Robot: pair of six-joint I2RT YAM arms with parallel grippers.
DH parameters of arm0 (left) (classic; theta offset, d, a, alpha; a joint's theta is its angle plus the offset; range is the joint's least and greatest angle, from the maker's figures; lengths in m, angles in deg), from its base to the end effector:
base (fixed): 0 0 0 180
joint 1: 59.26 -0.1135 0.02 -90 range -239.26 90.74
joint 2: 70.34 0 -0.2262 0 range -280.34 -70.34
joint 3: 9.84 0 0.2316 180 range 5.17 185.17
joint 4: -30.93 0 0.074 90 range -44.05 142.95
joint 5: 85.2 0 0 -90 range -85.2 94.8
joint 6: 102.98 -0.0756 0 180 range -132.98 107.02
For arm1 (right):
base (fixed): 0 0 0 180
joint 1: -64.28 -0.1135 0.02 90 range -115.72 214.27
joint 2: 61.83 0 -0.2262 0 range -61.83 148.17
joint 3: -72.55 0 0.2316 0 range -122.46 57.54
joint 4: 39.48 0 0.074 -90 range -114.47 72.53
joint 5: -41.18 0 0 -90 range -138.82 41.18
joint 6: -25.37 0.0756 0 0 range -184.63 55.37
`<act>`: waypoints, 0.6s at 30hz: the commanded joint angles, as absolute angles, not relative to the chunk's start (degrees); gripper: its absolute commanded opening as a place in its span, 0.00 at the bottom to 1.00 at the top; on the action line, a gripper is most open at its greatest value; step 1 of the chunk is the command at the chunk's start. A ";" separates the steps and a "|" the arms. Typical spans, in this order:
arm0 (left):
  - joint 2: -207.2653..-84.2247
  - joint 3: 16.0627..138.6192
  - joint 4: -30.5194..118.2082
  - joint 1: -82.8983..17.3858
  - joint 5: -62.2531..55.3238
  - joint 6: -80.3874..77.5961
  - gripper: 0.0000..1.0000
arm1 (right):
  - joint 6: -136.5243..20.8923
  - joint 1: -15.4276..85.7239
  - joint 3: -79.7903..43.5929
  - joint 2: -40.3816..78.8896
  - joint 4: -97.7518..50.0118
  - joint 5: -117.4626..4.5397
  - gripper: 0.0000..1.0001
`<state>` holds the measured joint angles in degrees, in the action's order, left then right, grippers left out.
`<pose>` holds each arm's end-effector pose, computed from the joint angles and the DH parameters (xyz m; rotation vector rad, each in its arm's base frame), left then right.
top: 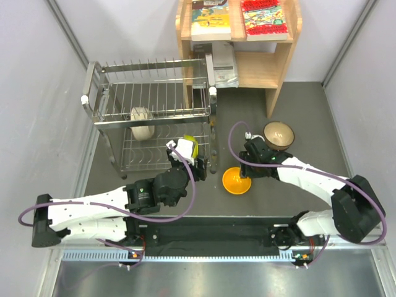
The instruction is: Unload the bowls from the dish rack
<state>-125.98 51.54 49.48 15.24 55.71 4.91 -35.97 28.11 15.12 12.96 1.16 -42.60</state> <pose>0.1211 -0.2170 0.2964 0.2255 1.7124 -0.3980 0.2153 0.1473 0.1362 -0.1298 2.5966 0.2803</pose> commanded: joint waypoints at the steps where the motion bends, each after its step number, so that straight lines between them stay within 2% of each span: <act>1: -124.83 50.96 49.55 15.19 56.83 5.48 0.69 | -35.71 27.45 14.12 14.54 -1.52 -41.61 0.49; 3: -124.48 50.79 49.55 15.19 56.92 5.48 0.69 | -35.63 27.54 14.20 14.90 -1.88 -41.61 0.46; 4: -124.22 50.79 49.55 15.19 57.00 5.48 0.69 | -35.54 27.54 14.29 15.08 -1.96 -41.27 0.36; 7: -123.78 50.52 49.55 15.10 57.09 5.31 0.69 | -35.10 27.54 14.38 14.38 -2.14 -40.21 0.17; 9: -123.60 50.44 49.82 15.19 57.18 5.48 0.69 | -35.01 27.54 14.12 14.02 -2.14 -39.60 0.12; 10: -123.69 50.35 49.90 15.19 57.18 5.48 0.69 | -34.92 27.54 13.77 13.85 -1.71 -38.81 0.04; 13: -123.78 50.26 49.99 15.10 57.00 5.74 0.69 | -34.66 27.54 13.07 13.58 -1.44 -37.23 0.00; 18: -123.78 50.52 50.43 15.10 56.92 5.83 0.69 | -34.57 28.85 10.78 14.72 -1.17 -34.41 0.00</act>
<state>-124.80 50.47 50.79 15.24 56.13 5.13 -34.94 28.07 14.88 14.77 -0.15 -38.38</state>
